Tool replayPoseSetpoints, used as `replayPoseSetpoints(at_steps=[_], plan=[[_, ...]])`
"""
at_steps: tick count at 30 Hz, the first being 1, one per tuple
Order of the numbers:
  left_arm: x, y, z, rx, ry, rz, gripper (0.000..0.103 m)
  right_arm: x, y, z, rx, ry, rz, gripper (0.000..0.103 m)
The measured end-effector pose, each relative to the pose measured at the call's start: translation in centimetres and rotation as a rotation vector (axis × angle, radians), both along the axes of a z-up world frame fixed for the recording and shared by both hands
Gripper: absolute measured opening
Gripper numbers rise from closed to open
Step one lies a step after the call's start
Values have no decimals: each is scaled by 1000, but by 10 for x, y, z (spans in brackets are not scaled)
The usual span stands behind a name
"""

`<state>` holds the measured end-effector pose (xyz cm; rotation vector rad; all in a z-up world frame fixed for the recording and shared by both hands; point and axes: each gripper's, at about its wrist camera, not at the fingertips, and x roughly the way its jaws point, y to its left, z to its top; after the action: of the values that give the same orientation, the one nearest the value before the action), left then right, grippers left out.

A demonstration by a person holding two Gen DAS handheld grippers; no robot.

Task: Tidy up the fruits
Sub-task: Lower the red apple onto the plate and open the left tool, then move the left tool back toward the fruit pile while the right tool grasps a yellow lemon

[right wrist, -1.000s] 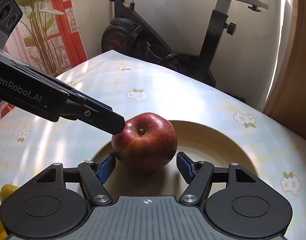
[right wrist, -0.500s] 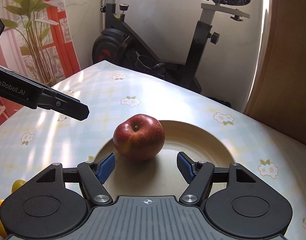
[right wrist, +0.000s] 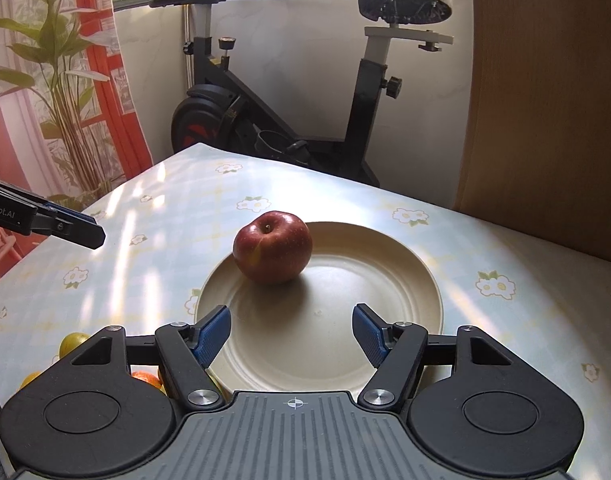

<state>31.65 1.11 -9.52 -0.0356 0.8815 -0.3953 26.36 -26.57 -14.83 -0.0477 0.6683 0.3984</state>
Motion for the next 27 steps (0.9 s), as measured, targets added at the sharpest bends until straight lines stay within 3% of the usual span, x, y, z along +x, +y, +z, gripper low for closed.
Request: replayPoseSetpoints(at_steps=[6, 10, 16, 22, 27], plan=[[-20, 14, 1, 8, -27, 52, 40, -21, -9, -5, 22, 12, -39, 61], [-32, 17, 7, -3, -69, 84, 40, -33, -7, -5, -23, 26, -49, 60], [-29, 6, 13, -28, -53, 69, 41, -42, -15, -1, 48, 55, -117, 60], [-24, 1, 43, -21, -164, 86, 41, -45, -20, 14, 56, 4, -153, 60], [-30, 5, 59, 44, -231, 88, 41, -51, -27, 20, 71, -11, -190, 60]])
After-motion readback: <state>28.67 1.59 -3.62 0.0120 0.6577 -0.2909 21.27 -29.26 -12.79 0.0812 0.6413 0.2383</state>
